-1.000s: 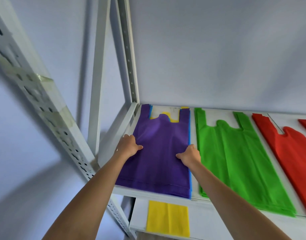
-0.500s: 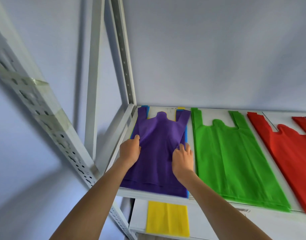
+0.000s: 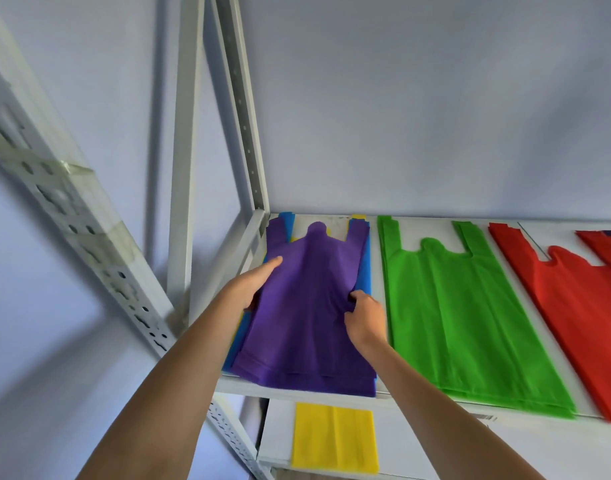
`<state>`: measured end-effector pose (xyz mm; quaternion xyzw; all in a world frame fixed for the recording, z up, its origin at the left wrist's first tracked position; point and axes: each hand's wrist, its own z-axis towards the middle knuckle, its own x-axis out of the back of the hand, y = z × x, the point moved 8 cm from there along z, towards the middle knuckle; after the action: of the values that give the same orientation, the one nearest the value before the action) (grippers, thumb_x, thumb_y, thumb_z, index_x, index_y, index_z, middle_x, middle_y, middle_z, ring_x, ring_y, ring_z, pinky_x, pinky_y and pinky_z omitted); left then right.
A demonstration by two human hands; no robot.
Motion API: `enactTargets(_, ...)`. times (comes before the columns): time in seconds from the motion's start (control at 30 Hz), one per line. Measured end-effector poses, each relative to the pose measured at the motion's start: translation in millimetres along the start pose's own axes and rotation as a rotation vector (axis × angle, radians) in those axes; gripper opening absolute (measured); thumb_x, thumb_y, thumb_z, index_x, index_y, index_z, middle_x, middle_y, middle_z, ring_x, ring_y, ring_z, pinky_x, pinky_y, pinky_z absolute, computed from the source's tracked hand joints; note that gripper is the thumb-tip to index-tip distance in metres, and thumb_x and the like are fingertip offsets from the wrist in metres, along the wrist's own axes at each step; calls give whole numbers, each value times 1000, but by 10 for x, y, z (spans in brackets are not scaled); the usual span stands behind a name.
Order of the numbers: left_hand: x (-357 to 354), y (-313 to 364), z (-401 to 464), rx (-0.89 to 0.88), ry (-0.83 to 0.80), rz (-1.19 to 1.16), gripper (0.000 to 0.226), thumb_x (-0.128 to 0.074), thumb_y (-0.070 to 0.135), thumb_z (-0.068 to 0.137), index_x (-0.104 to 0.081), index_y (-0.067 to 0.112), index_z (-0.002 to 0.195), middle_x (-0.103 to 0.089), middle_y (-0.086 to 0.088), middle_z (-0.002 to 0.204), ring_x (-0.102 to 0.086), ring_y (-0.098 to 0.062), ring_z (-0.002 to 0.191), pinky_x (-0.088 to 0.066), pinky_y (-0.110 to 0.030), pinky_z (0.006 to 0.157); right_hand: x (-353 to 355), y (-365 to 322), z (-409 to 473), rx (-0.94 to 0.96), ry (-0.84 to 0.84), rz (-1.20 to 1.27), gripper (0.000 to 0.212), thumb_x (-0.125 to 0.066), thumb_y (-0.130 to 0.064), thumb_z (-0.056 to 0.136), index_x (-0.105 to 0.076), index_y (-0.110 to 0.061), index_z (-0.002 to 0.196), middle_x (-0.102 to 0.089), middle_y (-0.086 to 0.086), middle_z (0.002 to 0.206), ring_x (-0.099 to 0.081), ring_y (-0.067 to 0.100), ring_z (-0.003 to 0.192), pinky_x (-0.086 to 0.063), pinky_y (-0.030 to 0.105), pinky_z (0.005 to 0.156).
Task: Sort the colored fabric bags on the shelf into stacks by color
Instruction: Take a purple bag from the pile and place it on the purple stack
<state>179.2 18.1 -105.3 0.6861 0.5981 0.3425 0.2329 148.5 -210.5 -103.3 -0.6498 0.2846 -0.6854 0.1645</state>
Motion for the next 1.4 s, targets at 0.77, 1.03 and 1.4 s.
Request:
enactTargets(0.77, 284, 33, 379, -175, 188, 177, 34, -66, 15, 87, -62, 7, 120, -67, -13, 116, -65, -32, 104, -51, -48, 96, -106, 363, -124, -420, -459, 786, 38, -52, 22, 74, -57, 5, 108, -64, 17, 89, -60, 29, 82, -52, 41, 83)
enactTargets(1.03, 194, 155, 65, -293, 271, 219, 20, -56, 12, 92, -61, 8, 110, -66, -15, 112, -65, -34, 101, -54, -45, 92, -34, 408, -146, -356, -368, 655, 26, -50, 1, 91, -60, 2, 116, -64, 21, 117, -60, 22, 87, -52, 32, 80)
enactTargets(1.4, -164, 954, -785, -507, 306, 216, 31, -53, 10, 95, -57, 2, 125, -59, -10, 102, -54, -11, 64, -44, -18, 55, 949, 427, -57, -234, -360, 894, 15, -48, 2, 93, -60, -5, 98, -58, 5, 70, -56, 0, 35, -44, 11, 37)
